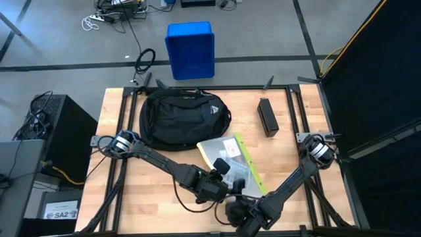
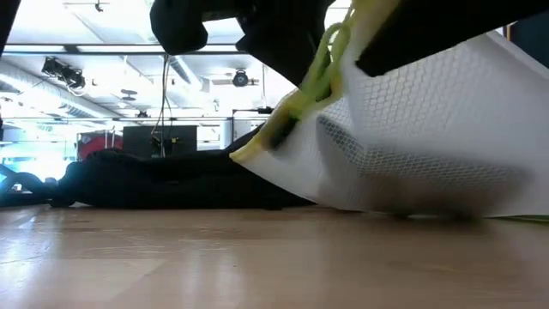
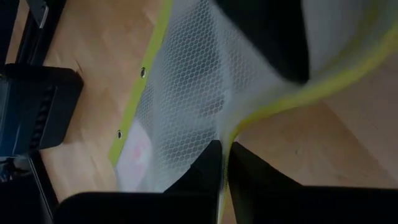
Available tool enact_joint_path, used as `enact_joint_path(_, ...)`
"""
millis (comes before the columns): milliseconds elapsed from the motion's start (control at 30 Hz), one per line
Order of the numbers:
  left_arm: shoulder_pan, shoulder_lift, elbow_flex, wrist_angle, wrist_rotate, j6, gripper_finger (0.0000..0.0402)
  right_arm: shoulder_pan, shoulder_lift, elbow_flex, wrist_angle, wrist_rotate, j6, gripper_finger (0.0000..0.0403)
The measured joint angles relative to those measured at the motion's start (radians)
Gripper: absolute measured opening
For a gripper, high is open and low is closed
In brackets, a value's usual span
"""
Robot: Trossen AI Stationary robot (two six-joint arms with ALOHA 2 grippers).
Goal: Unpack backpack
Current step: Open the yellow zip bag
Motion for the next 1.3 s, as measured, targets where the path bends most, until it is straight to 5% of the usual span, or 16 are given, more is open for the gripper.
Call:
enact_joint_path(300,-0.002,-0.002,0.0,0.004,-0.012,-0.026,0.0,0.006,0.0,0.01,0.071,0.052,-0.1,0.001)
enact_joint_path(733,-0.068,-0.207,-0.004,-0.171,-0.126,-0.209,0.0042,0.013,0.0,0.01,0.078,0.112,-0.048,0.0)
enact_joint_path(1000,-0.179,-0.293,-0.209,0.234,-0.029,-0.219,0.0064,0.004,0.0,0.011,0.08,0.117,-0.03,0.0)
enact_joint_path(1300,-0.229,-0.292,-0.448,0.543,-0.034,-0.346,0.009,0.002,0.0,0.011,0.081,0.113,-0.021,0.0)
